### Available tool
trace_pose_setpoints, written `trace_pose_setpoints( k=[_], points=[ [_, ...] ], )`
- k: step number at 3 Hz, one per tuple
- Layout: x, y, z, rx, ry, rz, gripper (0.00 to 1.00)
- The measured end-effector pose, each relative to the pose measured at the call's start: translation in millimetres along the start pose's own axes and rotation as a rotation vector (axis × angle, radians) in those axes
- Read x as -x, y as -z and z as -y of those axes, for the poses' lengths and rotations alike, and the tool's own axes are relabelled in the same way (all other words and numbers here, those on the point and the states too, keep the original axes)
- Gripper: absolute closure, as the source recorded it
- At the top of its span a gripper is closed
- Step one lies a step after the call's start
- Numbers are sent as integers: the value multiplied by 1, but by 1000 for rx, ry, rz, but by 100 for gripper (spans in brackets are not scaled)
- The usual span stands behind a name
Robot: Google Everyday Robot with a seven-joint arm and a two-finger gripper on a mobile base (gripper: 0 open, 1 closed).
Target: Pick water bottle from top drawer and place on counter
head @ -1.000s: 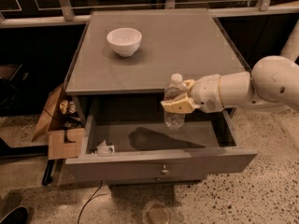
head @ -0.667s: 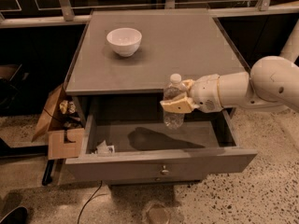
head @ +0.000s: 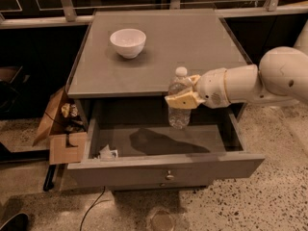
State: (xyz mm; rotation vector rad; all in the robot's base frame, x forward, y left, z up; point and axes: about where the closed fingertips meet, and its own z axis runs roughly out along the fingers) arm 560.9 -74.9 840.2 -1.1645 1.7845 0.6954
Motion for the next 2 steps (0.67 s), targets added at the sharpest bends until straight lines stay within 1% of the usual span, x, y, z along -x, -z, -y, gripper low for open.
trace_pose_setpoints(
  k=[1, 2],
  points=[
    [43, 25, 20, -30, -46, -58, 100],
    [90, 50, 49, -73, -59, -117, 100]
  ],
)
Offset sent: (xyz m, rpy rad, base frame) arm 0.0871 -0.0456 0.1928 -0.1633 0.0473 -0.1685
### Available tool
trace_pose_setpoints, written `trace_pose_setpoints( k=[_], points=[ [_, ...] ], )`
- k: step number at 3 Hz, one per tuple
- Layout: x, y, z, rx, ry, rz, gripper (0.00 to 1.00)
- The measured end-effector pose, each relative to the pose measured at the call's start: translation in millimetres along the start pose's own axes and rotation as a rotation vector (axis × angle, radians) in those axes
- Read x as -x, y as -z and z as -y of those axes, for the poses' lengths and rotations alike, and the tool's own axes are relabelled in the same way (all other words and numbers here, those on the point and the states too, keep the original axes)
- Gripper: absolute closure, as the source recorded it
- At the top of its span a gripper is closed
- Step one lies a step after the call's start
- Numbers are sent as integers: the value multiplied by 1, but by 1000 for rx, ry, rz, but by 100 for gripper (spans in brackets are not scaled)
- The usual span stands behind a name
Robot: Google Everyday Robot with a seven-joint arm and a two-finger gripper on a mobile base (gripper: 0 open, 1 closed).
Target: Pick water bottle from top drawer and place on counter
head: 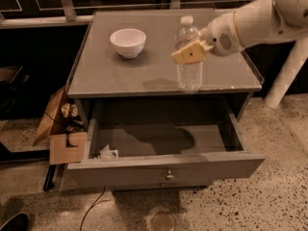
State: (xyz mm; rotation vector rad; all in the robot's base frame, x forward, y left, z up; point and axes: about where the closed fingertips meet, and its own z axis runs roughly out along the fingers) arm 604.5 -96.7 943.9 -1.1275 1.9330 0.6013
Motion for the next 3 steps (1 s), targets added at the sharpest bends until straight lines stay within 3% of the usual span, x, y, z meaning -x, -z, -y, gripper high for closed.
trace_pose_setpoints(
  k=[1, 2, 3],
  points=[
    [41, 16, 37, -68, 61, 22, 100],
    [43, 11, 52, -112, 108, 98, 100],
    [26, -2, 59, -146, 82, 157, 100]
  ],
)
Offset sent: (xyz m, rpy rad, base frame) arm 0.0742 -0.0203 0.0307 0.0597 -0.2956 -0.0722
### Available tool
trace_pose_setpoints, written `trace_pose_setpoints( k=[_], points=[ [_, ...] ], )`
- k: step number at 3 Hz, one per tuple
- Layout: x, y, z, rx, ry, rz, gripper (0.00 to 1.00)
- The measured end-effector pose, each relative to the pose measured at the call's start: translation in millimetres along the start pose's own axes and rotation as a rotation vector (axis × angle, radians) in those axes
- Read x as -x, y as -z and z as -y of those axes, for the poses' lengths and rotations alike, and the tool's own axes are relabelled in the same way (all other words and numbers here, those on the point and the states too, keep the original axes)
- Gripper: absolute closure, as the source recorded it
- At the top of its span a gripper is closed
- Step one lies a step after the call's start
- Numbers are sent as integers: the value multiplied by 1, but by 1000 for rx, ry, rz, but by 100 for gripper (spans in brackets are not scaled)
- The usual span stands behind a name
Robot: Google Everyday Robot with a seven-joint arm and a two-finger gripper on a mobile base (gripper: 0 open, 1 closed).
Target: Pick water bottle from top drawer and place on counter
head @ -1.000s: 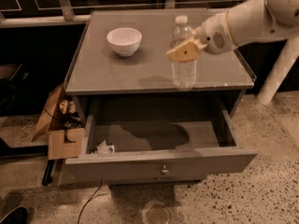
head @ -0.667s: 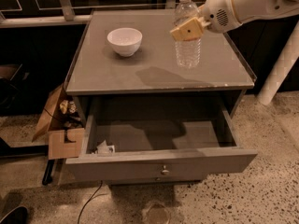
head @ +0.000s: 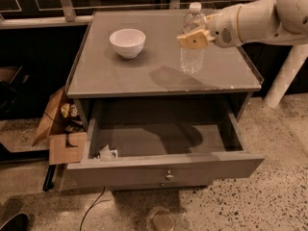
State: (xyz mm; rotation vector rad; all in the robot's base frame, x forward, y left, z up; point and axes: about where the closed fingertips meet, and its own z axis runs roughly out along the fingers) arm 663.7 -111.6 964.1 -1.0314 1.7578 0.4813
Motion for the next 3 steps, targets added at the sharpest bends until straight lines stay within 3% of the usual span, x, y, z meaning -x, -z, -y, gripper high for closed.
trace_pose_setpoints(
  k=[2, 3],
  points=[
    [-40, -23, 0, -28, -93, 38, 100],
    [-40, -25, 2, -29, -102, 39, 100]
  ],
)
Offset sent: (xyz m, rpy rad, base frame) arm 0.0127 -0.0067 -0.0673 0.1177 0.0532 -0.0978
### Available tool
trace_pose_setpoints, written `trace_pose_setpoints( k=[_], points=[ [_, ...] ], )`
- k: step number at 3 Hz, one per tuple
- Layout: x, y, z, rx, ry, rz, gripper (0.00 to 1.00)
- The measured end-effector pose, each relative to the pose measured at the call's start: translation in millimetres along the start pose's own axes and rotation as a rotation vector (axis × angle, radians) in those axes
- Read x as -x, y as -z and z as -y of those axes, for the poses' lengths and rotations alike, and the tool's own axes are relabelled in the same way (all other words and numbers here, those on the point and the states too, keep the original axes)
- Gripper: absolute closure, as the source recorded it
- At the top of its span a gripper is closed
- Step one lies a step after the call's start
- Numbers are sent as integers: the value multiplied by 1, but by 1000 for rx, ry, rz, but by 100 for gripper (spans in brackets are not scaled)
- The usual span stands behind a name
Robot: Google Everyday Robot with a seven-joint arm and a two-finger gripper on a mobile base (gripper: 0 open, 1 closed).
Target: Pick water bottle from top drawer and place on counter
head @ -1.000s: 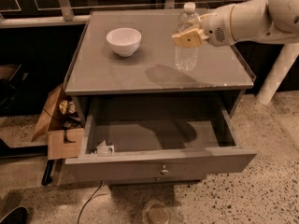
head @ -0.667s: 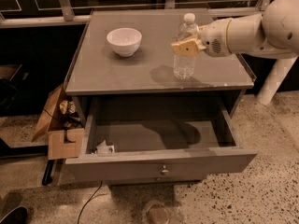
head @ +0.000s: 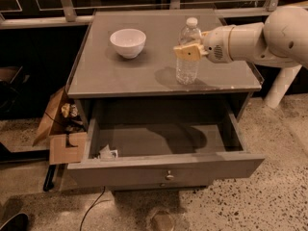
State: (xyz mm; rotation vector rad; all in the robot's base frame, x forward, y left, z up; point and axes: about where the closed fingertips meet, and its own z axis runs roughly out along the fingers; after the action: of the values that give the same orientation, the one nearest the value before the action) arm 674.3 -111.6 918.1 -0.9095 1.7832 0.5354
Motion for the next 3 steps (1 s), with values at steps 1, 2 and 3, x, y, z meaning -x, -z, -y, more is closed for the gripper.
trace_pose_setpoints(
  k=[1, 2, 3],
  points=[
    [2, -4, 5, 4, -10, -5, 100],
    [4, -4, 5, 4, -10, -5, 100],
    [8, -18, 12, 25, -20, -31, 100]
  ],
)
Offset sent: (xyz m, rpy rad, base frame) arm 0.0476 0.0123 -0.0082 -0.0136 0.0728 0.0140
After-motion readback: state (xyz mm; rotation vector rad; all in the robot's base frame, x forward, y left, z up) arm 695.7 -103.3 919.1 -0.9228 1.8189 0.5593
